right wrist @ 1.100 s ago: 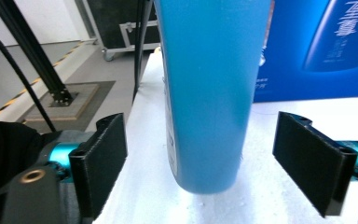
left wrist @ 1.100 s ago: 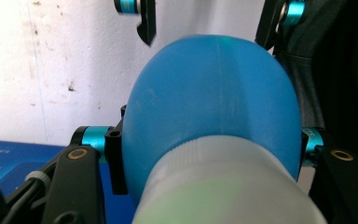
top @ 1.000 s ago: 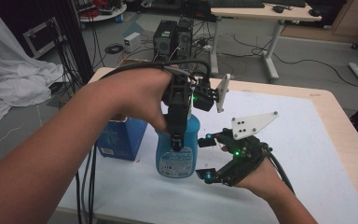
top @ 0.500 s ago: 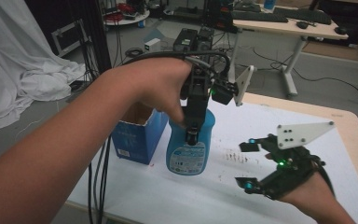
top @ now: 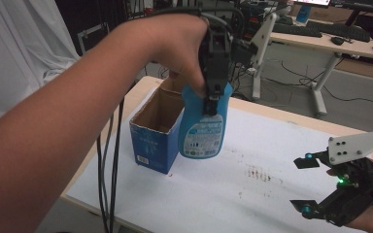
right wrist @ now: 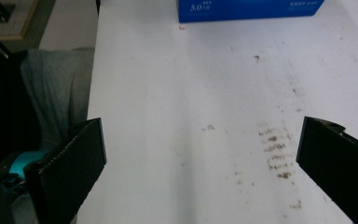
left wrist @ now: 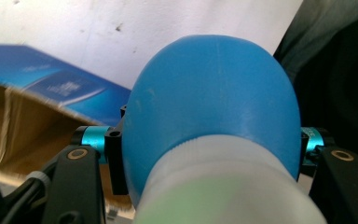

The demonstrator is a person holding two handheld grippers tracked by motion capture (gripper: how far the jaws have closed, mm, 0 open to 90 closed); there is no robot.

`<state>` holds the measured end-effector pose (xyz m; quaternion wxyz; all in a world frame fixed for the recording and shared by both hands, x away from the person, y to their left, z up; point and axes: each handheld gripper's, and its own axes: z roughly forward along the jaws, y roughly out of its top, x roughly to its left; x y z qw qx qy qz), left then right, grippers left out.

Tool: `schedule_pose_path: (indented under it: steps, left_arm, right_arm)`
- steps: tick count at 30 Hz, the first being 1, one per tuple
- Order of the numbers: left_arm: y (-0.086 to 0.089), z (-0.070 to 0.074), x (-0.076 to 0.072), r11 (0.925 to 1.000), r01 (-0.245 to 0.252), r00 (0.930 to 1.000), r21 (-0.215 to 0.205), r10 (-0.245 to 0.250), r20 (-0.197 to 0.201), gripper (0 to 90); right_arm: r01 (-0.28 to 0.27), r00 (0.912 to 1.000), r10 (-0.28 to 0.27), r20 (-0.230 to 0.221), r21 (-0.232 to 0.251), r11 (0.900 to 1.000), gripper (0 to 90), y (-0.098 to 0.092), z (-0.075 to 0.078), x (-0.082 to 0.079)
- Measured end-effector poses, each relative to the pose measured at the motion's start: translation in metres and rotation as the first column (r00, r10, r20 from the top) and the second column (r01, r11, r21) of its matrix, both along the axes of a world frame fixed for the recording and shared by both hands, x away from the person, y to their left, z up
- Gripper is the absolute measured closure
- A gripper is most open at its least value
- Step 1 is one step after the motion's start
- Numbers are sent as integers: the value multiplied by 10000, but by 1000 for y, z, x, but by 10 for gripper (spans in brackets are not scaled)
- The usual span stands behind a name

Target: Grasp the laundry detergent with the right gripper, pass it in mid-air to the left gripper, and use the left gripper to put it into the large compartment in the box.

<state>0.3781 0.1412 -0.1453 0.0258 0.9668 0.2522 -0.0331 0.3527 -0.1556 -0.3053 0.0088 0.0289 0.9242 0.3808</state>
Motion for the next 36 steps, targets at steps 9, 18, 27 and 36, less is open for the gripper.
schedule_pose_path:
  steps: [9,18,27,36]
  left_arm:
    - [31,40,9,9706,-2355,9709,-493,2372,321,386]
    - [62,55,18,8928,-4486,8922,-418,4501,371,386]
    - [94,41,28,7899,-6132,7892,-8,6127,424,386]
    - [110,6,40,7451,-6665,7455,265,6661,216,386]
  right_arm:
    - [65,10000,-58,77,-988,9951,6,-8,15,3]
    - [74,9999,-94,-114,-1659,9861,6,-11,16,5]
    - [-20,9998,-29,-207,-2320,9727,7,-11,20,9]
    - [23,9998,-77,-209,-2482,9687,7,-9,19,10]
